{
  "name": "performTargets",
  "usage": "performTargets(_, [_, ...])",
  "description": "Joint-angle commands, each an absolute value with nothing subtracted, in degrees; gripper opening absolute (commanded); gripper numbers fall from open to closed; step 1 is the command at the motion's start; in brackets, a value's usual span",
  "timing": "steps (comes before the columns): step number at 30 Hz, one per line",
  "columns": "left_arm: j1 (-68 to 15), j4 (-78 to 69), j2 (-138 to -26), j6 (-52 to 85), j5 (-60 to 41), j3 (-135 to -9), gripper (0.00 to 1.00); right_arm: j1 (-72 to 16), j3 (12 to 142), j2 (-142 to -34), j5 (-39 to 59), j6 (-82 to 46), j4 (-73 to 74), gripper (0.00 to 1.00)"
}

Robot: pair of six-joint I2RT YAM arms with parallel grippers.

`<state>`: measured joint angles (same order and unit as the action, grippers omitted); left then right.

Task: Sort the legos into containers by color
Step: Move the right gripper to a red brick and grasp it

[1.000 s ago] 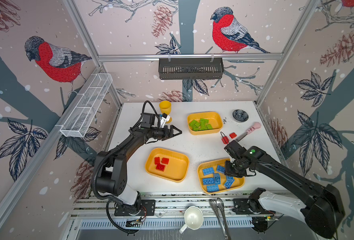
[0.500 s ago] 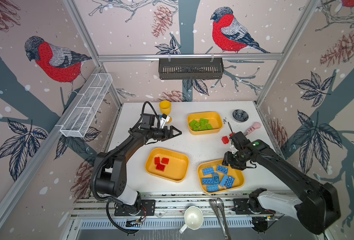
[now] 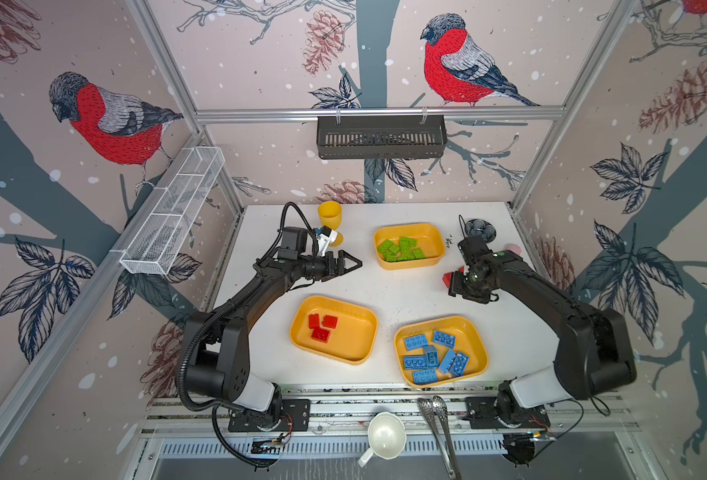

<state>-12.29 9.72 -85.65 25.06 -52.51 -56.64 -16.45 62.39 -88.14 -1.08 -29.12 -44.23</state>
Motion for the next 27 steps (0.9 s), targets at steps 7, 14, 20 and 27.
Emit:
performTargets(7, [-12.4, 8.0, -84.8, 25.5, -51.9, -56.2, 0.97, -13.5, 70.1, -100.6, -5.8, -13.1, -35.7, 0.61])
performTargets(14, [-12.2, 8.6, -84.3, 25.4, -51.4, -56.2, 0.97, -13.1, 70.3, -104.3, -2.6, -8.7, -31.0, 0.61])
performTargets(20, [-12.3, 8.8, -83.6, 25.5, -50.8, -55.5, 0.97, -12.6, 69.1, -105.5, -2.4, -7.9, -29.4, 0.56])
performTargets(27, [-12.3, 8.9, -83.5, 25.7, -50.4, -55.2, 0.97, -12.4, 69.0, -107.1, -2.1, -8.1, -29.5, 0.43])
